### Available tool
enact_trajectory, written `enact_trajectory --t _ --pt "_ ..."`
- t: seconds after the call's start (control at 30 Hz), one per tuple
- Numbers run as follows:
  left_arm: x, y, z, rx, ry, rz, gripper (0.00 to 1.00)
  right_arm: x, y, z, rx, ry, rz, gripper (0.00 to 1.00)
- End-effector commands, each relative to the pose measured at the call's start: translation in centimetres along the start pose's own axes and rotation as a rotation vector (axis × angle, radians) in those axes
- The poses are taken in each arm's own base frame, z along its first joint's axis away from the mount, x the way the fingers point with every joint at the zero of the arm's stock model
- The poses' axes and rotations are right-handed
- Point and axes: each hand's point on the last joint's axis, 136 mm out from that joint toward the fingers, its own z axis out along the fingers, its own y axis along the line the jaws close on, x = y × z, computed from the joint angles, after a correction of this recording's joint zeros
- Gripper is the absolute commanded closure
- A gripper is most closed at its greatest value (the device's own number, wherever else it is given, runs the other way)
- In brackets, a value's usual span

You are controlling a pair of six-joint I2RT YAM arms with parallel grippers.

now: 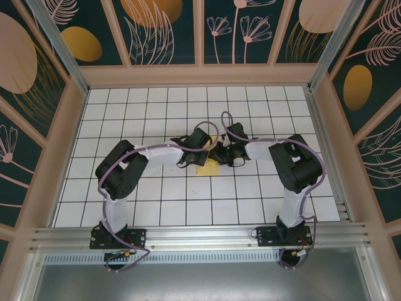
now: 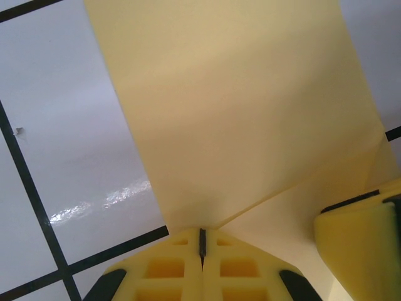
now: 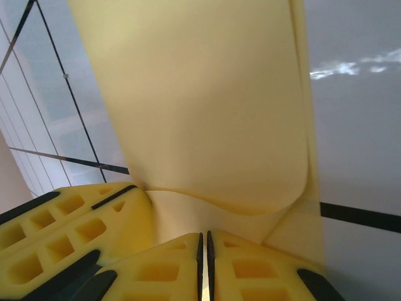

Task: Fold a paper plane with a square sheet of paper (fold left side to right side)
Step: Fold the triangle a second time at the center of the table.

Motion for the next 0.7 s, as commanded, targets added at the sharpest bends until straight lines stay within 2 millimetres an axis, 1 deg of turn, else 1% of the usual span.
enact_trajectory --t 0.0,0.17,0.23,0.3,0.33,0.4,0.53,0.57,0.67 --pt "0.2 0.6 0.9 -0.029 0.008 -0.018 1.0 0.8 -2.1 0.6 0.076 0.029 0.019 0.85" --pt "0.0 0.5 0.6 -0.023 0.001 -0.023 0.99 1.1 -3.6 0.8 0.13 0.04 0.034 0.85" --pt "-0.1 0.5 0.2 -0.021 -0.007 -0.027 0.94 1.3 -3.9 0.9 0.137 0.043 0.04 0.85" --pt "-0.5 0.5 -0.6 -0.014 -0.023 -0.033 0.89 1.3 -4.1 1.0 0.141 0.044 0.044 0.85" --pt "-0.7 0.5 -1.0 -0.01 -0.031 -0.034 0.87 1.3 -4.1 1.0 0.142 0.043 0.044 0.85" --pt "-1.3 0.4 -2.3 -0.001 -0.054 -0.038 0.8 1.3 -4.2 1.1 0.143 0.042 0.047 0.85" --pt "-2.0 0.3 -4.9 0.025 -0.095 -0.052 0.74 1.1 -4.2 1.0 0.146 0.037 0.047 0.85" --pt "-2.1 0.1 -5.5 0.045 -0.104 -0.056 0.72 1.1 -4.3 1.1 0.147 0.036 0.047 0.85" --pt "-2.0 -1.1 -7.3 0.142 -0.121 -0.072 0.7 0.9 -4.0 1.0 0.138 0.032 0.047 0.85"
